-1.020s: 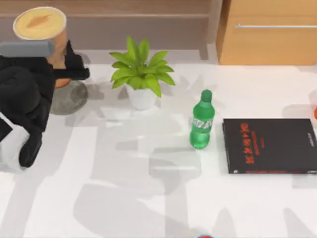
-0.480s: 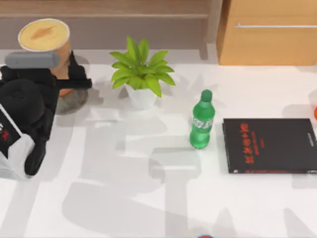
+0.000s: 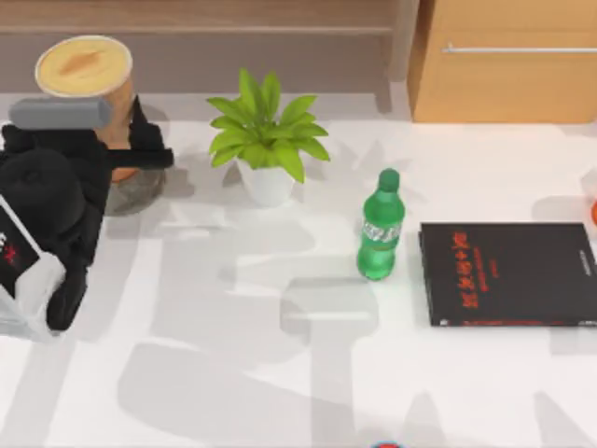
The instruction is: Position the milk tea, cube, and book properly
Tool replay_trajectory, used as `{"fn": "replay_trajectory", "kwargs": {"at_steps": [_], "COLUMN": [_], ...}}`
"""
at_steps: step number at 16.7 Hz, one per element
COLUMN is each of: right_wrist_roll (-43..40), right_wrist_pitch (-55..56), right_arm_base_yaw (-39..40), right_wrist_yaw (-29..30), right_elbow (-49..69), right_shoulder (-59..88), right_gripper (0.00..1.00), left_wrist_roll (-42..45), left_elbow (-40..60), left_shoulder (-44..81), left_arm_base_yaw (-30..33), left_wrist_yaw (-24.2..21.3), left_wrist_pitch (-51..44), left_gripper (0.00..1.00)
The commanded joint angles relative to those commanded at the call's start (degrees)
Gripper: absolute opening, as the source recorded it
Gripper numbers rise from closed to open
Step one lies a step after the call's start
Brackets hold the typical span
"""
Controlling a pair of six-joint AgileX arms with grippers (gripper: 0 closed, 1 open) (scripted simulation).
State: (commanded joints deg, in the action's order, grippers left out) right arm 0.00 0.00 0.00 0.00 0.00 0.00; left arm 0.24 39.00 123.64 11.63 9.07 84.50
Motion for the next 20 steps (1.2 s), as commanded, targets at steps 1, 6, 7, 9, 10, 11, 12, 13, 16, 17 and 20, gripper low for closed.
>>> {"fn": "replay_trajectory", "kwargs": {"at_steps": [1,6,7,9,10,11,12,13,16,17,20], "right_wrist_roll": [0.0,0.0,0.0,0.0,0.0,0.0,0.0,0.0,0.0,0.0,0.0], "right_wrist_pitch": [0.0,0.0,0.0,0.0,0.0,0.0,0.0,0.0,0.0,0.0,0.0], "right_arm_base_yaw": [0.0,0.0,0.0,0.0,0.0,0.0,0.0,0.0,0.0,0.0,0.0], "right_wrist_yaw": [0.0,0.0,0.0,0.0,0.0,0.0,0.0,0.0,0.0,0.0,0.0], "right_elbow": [0.0,0.0,0.0,0.0,0.0,0.0,0.0,0.0,0.0,0.0,0.0], "right_shoulder": [0.0,0.0,0.0,0.0,0.0,0.0,0.0,0.0,0.0,0.0,0.0], "right_gripper": [1.0,1.0,1.0,1.0,1.0,1.0,1.0,1.0,1.0,1.0,1.0], "left_wrist_roll": [0.0,0.0,0.0,0.0,0.0,0.0,0.0,0.0,0.0,0.01,0.03], "left_elbow": [0.0,0.0,0.0,0.0,0.0,0.0,0.0,0.0,0.01,-0.19,-3.24], "left_shoulder": [0.0,0.0,0.0,0.0,0.0,0.0,0.0,0.0,-0.01,-0.09,-1.18], "left_arm_base_yaw": [0.0,0.0,0.0,0.0,0.0,0.0,0.0,0.0,-0.07,-0.04,0.37], "left_wrist_yaw": [0.0,0.0,0.0,0.0,0.0,0.0,0.0,0.0,0.0,0.03,0.47], "left_wrist_pitch": [0.0,0.0,0.0,0.0,0.0,0.0,0.0,0.0,-0.01,0.13,2.17], "left_gripper": [0.53,0.9,0.98,1.0,1.0,1.0,1.0,1.0,1.0,1.0,1.0]}}
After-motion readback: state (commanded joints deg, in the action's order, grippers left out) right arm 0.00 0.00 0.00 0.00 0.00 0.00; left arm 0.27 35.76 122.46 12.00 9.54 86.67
